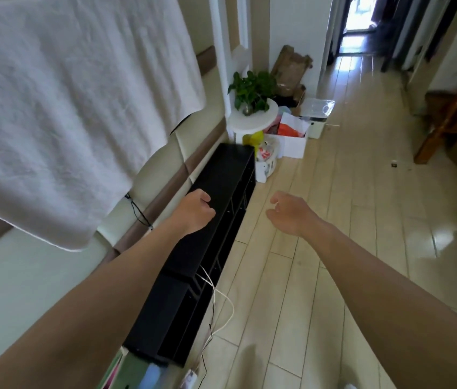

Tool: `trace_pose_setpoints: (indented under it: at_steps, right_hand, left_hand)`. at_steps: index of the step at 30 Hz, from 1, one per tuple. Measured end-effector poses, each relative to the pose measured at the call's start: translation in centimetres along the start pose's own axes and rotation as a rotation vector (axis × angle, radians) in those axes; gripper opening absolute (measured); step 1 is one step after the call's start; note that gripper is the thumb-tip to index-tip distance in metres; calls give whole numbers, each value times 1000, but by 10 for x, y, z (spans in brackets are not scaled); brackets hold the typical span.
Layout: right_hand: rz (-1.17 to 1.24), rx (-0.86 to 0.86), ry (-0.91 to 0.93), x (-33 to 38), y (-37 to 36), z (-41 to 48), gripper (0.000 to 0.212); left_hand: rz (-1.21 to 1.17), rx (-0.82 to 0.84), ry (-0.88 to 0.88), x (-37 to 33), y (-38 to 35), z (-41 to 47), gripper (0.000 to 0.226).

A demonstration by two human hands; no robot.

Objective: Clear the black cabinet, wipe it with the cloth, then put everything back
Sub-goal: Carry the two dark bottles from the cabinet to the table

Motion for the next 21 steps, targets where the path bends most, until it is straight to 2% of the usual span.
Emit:
trace_pose_setpoints:
  at_steps: [12,21]
  right_hand:
    - [10,36,104,-144,144,47,44]
    - [10,74,116,-185,182,76,44]
  left_hand:
    - [-15,-119,123,-150,-118,20,32]
    - [1,-143,130,-199,-152,33,36]
Point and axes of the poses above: each hand's wrist, its own z-axis towards the middle knuckle, its own y-axis out of the back of the hand, x = y × z, the point moved 6 cm from there along z, towards the middle knuckle, and after that the axes turned 6 degrees about -x, right-handed, at the moved point
